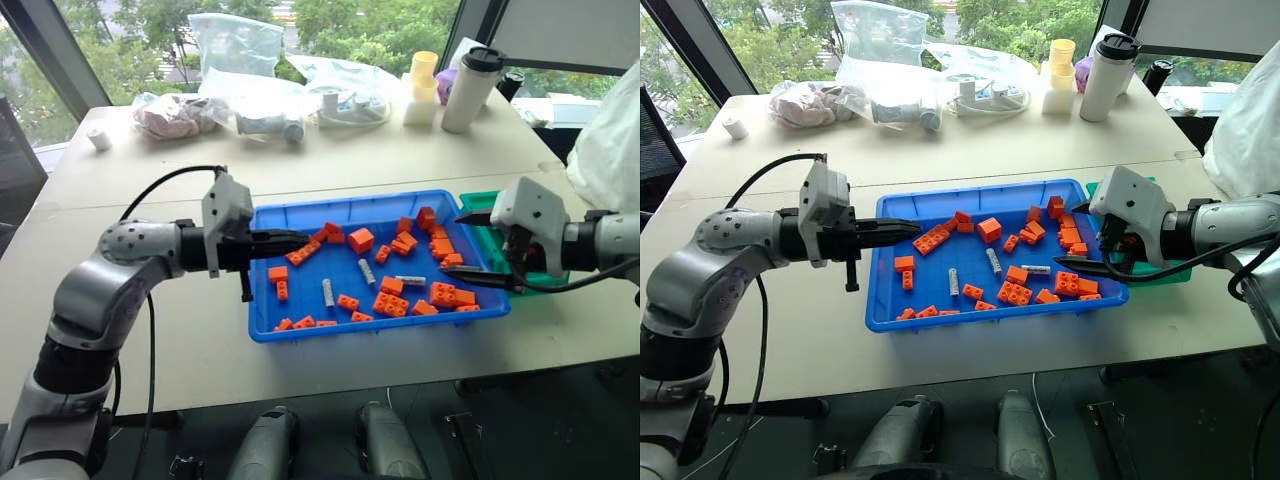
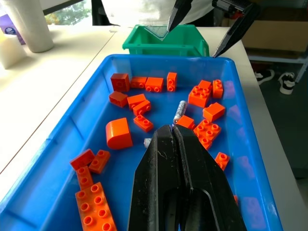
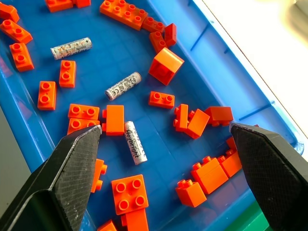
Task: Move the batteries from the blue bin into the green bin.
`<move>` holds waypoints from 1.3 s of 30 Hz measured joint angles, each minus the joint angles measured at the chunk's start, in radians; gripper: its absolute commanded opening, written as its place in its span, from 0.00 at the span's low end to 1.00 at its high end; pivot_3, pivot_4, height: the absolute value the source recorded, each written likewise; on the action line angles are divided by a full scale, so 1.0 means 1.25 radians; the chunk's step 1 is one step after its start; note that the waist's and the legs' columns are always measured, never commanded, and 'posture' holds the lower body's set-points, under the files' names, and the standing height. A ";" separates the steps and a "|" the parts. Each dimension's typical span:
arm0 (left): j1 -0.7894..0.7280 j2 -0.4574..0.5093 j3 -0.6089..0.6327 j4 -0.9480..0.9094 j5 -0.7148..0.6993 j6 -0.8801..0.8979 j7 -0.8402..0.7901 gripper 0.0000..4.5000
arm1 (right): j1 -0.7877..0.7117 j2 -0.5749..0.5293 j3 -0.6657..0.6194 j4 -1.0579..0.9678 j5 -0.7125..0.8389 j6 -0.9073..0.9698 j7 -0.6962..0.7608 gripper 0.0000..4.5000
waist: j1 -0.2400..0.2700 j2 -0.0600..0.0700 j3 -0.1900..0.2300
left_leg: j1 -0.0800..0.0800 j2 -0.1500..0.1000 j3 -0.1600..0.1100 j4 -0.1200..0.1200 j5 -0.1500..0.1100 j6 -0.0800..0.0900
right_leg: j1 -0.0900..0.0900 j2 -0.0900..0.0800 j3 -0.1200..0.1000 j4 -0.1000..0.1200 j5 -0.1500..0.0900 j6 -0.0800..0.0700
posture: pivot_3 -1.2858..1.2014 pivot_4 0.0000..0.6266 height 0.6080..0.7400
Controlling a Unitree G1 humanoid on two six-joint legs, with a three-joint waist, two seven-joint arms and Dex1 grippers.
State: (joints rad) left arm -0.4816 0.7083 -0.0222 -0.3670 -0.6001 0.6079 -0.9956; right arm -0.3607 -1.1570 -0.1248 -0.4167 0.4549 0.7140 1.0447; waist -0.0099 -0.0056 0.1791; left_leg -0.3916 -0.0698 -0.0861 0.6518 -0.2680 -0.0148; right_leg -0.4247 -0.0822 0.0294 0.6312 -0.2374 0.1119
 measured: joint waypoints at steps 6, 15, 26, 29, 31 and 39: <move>-0.001 0.000 0.000 0.000 -0.001 0.000 0.004 0.00 | 0.000 0.000 0.003 0.000 -0.002 -0.001 0.004 0.98 | 0.000 0.000 0.000 | 0.000 0.000 0.000 0.000 0.000 0.000 | 0.000 0.000 0.000 0.000 0.000 0.000 | 0.52 0.24 1.00; -0.001 -0.001 0.001 0.000 -0.001 0.000 0.013 0.00 | -0.001 0.000 0.034 -0.001 -0.008 -0.005 0.016 0.98 | 0.000 0.000 0.000 | 0.000 0.000 0.000 0.000 0.000 0.000 | 0.000 0.000 0.000 0.000 0.000 0.000 | 0.52 0.24 1.00; 0.012 0.010 0.014 -0.002 -0.001 -0.001 0.030 0.00 | -0.096 0.066 0.135 0.005 -0.019 -0.028 0.029 0.98 | -0.001 0.000 0.000 | 0.000 0.000 0.000 0.000 0.000 0.000 | 0.000 0.000 0.000 0.000 0.000 0.000 | 0.52 0.24 1.00; 0.015 0.018 0.020 0.000 0.000 -0.003 0.030 0.00 | -0.151 0.121 0.195 0.035 -0.039 -0.032 0.034 0.98 | -0.002 0.000 0.000 | 0.000 0.000 0.000 0.000 0.000 0.000 | 0.000 0.000 0.000 0.000 0.000 0.000 | 0.52 0.24 1.00; 0.013 0.018 0.022 0.000 0.000 -0.005 0.030 0.00 | -0.187 0.164 0.233 0.053 -0.050 -0.035 0.034 0.98 | -0.002 0.000 0.000 | 0.000 0.000 0.000 0.000 0.000 0.000 | 0.000 0.000 0.000 0.000 0.000 0.000 | 0.52 0.24 1.00; 0.012 0.022 0.028 0.008 0.002 -0.007 0.032 0.00 | -0.280 0.319 0.404 0.171 -0.143 -0.071 0.057 0.98 | 0.000 0.000 0.000 | -0.001 0.000 -0.001 0.000 0.000 0.000 | -0.001 0.000 0.000 0.000 0.000 0.000 | 0.52 0.24 1.00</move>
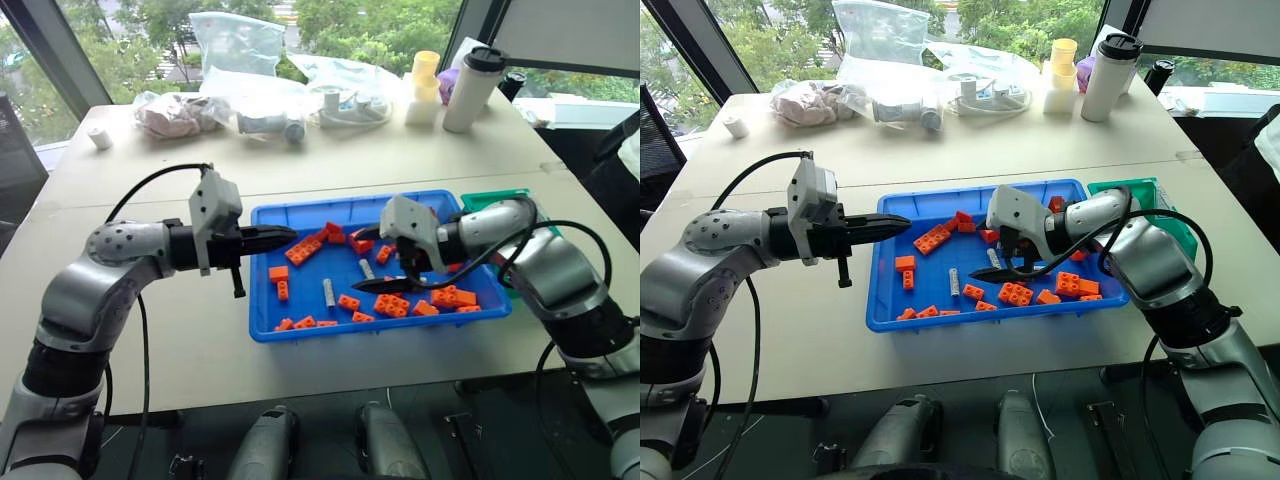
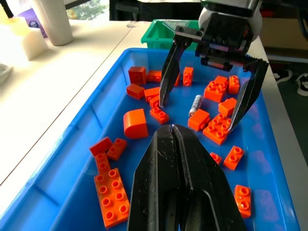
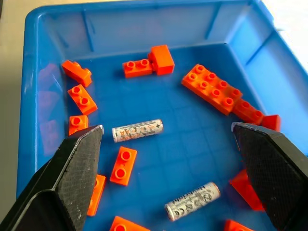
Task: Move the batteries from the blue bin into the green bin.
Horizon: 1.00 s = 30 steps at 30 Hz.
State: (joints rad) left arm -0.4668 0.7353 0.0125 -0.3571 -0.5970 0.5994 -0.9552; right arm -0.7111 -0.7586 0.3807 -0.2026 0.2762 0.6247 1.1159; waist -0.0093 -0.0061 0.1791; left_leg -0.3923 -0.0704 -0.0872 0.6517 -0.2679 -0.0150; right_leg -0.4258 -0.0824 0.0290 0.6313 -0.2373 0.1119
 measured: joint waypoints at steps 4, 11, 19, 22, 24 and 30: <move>0.000 -0.001 0.000 0.001 0.000 0.000 0.000 0.00 | -0.007 0.067 0.072 0.030 -0.048 -0.024 0.009 0.98 | -0.003 0.000 0.000 | 0.000 0.000 0.000 0.000 0.000 0.000 | -0.001 0.000 0.000 0.001 0.000 0.000 | 0.52 0.24 1.00; 0.002 -0.003 0.000 0.001 0.000 0.001 0.001 0.00 | -0.033 0.125 0.125 0.134 -0.138 -0.083 0.009 0.98 | -0.003 0.000 0.000 | 0.000 0.000 0.000 0.000 0.000 0.000 | -0.001 0.000 0.000 0.001 0.000 0.000 | 0.52 0.24 1.00; 0.017 -0.006 0.000 -0.009 -0.001 0.002 0.011 0.00 | -0.036 0.153 0.134 0.215 -0.191 -0.121 0.033 0.98 | -0.004 0.000 0.000 | 0.000 0.000 0.000 0.000 0.000 0.000 | -0.001 0.000 0.000 0.001 0.000 0.000 | 0.52 0.24 1.00; 0.018 -0.006 0.000 -0.009 -0.001 0.002 0.015 0.00 | -0.036 0.162 0.135 0.238 -0.201 -0.129 0.045 0.98 | -0.004 0.000 0.000 | 0.000 0.000 0.000 0.000 0.000 0.000 | -0.001 0.000 0.000 0.001 0.000 0.000 | 0.52 0.24 1.00; 0.019 -0.006 0.000 -0.010 -0.001 0.002 0.018 0.00 | -0.036 0.172 0.134 0.245 -0.201 -0.133 0.054 0.98 | -0.004 0.000 0.000 | 0.000 0.000 0.000 0.000 0.000 0.000 | -0.001 0.001 0.000 0.001 0.000 0.000 | 0.52 0.24 1.00; 0.023 -0.008 0.000 -0.026 -0.002 0.003 0.027 0.00 | -0.036 0.183 0.134 0.254 -0.209 -0.148 0.067 0.49 | -0.004 0.000 0.000 | 0.000 0.000 0.000 0.000 0.000 0.000 | -0.001 0.000 0.000 0.001 0.000 0.000 | 0.52 0.24 1.00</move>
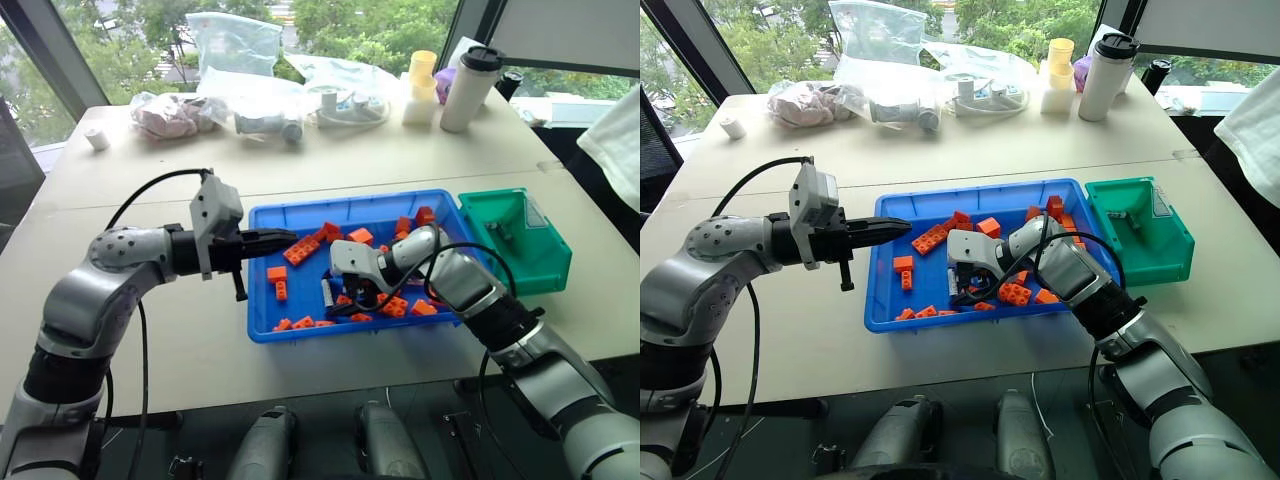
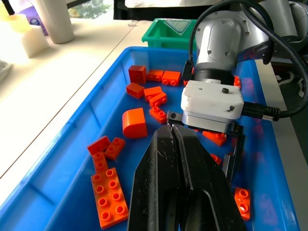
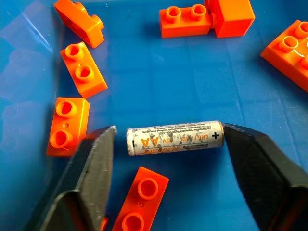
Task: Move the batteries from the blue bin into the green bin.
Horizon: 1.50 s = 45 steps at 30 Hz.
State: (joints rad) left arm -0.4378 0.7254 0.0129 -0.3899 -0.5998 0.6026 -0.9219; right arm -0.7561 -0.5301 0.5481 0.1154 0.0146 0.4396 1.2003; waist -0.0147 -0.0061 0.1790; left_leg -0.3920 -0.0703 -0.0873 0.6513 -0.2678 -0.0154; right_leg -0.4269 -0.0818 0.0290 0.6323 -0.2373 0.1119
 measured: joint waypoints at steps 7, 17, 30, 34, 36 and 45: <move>0.000 -0.009 0.000 -0.004 0.000 0.001 0.007 0.00 | 0.002 -0.005 -0.038 -0.031 0.003 0.022 -0.023 0.49 | 0.000 0.000 0.000 | 0.000 0.000 0.000 0.000 0.000 0.000 | 0.000 0.000 0.000 0.000 0.000 0.000 | 0.52 0.24 1.00; 0.010 -0.021 -0.003 -0.005 -0.002 0.005 0.004 0.00 | 0.032 -0.140 -0.607 -0.188 0.232 0.333 -0.220 0.49 | 0.016 0.000 0.000 | 0.000 -0.001 0.000 -0.001 0.000 0.000 | 0.000 -0.001 0.000 -0.001 0.000 0.000 | 0.52 0.24 1.00; -0.025 -0.050 -0.039 0.023 0.007 -0.003 -0.026 0.00 | 0.290 -0.294 -0.737 -0.196 0.250 0.390 -0.314 0.49 | 0.010 0.001 0.000 | 0.000 0.000 0.002 0.000 0.000 0.000 | 0.001 0.000 0.002 0.000 0.000 0.000 | 0.52 0.24 1.00; -0.033 -0.057 -0.048 0.028 0.013 -0.003 -0.029 0.00 | 0.303 -0.298 -0.739 -0.178 0.251 0.389 -0.347 0.92 | 0.004 0.001 0.000 | 0.000 0.000 0.002 0.000 0.000 0.000 | 0.001 0.000 0.002 0.000 0.000 0.000 | 0.52 0.24 1.00; -0.033 -0.058 -0.050 0.028 0.016 -0.003 -0.031 0.00 | 0.303 -0.302 -0.741 -0.174 0.252 0.389 -0.358 0.99 | 0.002 0.001 0.000 | 0.000 0.000 0.002 -0.001 0.000 0.000 | 0.001 0.000 0.002 0.000 0.000 0.000 | 0.52 0.24 1.00; -0.037 -0.059 -0.051 0.035 0.018 -0.003 -0.033 0.00 | 0.220 -0.287 -0.701 -0.270 0.345 0.439 -0.350 0.99 | 0.001 0.001 0.000 | 0.000 0.000 0.002 -0.001 0.000 0.000 | 0.001 0.000 0.001 0.000 0.000 0.000 | 0.52 0.24 1.00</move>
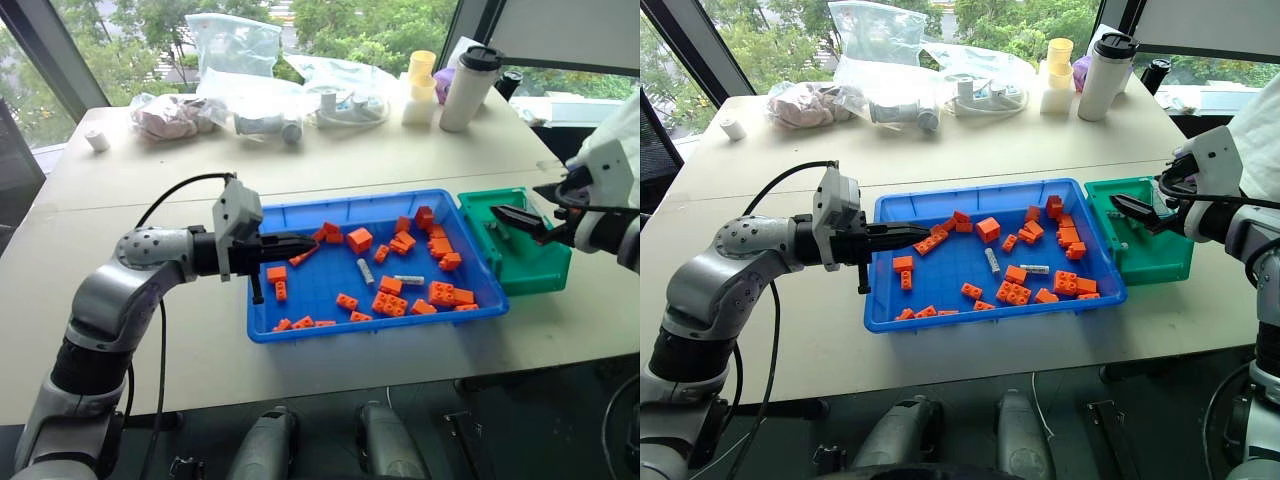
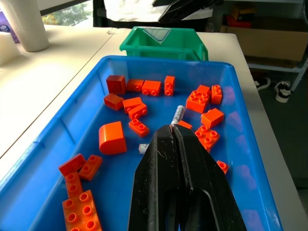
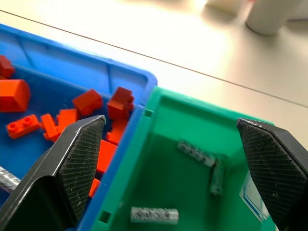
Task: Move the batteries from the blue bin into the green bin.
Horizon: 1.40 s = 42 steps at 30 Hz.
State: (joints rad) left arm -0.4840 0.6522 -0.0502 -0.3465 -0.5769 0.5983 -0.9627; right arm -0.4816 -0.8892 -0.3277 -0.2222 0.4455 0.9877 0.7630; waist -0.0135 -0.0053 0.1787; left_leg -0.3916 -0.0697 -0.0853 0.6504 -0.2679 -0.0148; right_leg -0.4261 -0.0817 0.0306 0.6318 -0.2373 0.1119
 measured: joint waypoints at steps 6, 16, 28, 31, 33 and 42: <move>-0.004 0.000 -0.001 0.006 0.001 0.000 0.001 0.00 | -0.010 0.115 0.210 -0.128 0.077 0.058 0.002 0.99 | 0.002 -0.001 0.000 | 0.000 0.000 -0.001 0.001 0.000 0.000 | 0.000 0.000 -0.001 0.000 0.000 0.000 | 0.52 0.24 1.00; 0.005 0.014 0.005 0.000 0.001 0.001 0.008 0.00 | -0.009 0.174 0.403 -0.081 0.002 0.045 -0.058 0.99 | 0.002 -0.001 0.000 | 0.000 -0.001 -0.001 0.001 0.000 0.000 | 0.000 0.000 -0.001 0.000 0.000 0.000 | 0.52 0.24 1.00; 0.031 0.020 0.022 -0.038 -0.001 0.003 0.032 0.00 | -0.048 0.236 0.477 0.023 -0.094 0.009 -0.108 0.60 | 0.001 -0.001 0.000 | 0.000 -0.001 -0.001 0.000 0.000 0.000 | 0.000 0.000 -0.001 0.000 0.000 0.000 | 0.52 0.24 1.00; 0.031 0.020 0.022 -0.038 -0.001 0.003 0.035 0.00 | -0.054 0.240 0.492 0.026 -0.118 0.000 -0.112 0.23 | 0.001 -0.001 0.000 | 0.000 -0.001 -0.001 0.001 0.000 0.000 | 0.000 0.000 -0.001 0.000 0.000 0.000 | 0.52 0.24 1.00; 0.031 0.019 0.022 -0.038 -0.001 0.003 0.037 0.00 | -0.054 0.243 0.494 0.024 -0.122 0.000 -0.113 0.02 | 0.001 -0.001 0.000 | 0.000 -0.001 -0.001 0.001 0.000 0.000 | 0.000 0.000 -0.001 0.000 0.000 0.000 | 0.52 0.24 1.00; 0.032 0.017 0.021 -0.038 -0.001 0.002 0.039 0.00 | -0.160 0.167 0.235 -0.028 -0.088 0.096 -0.162 0.01 | 0.008 0.000 0.000 | -0.001 -0.001 -0.001 0.001 0.000 0.000 | 0.000 -0.001 -0.001 0.000 0.000 0.000 | 0.52 0.24 1.00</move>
State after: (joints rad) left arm -0.4441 0.6731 -0.0239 -0.3940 -0.5775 0.6012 -0.9141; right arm -0.6815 -0.6800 -0.0339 -0.2568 0.3351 1.1077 0.5607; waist -0.0033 -0.0057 0.1790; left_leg -0.3927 -0.0714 -0.0870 0.6515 -0.2679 -0.0149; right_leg -0.4264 -0.0827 0.0296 0.6314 -0.2372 0.1120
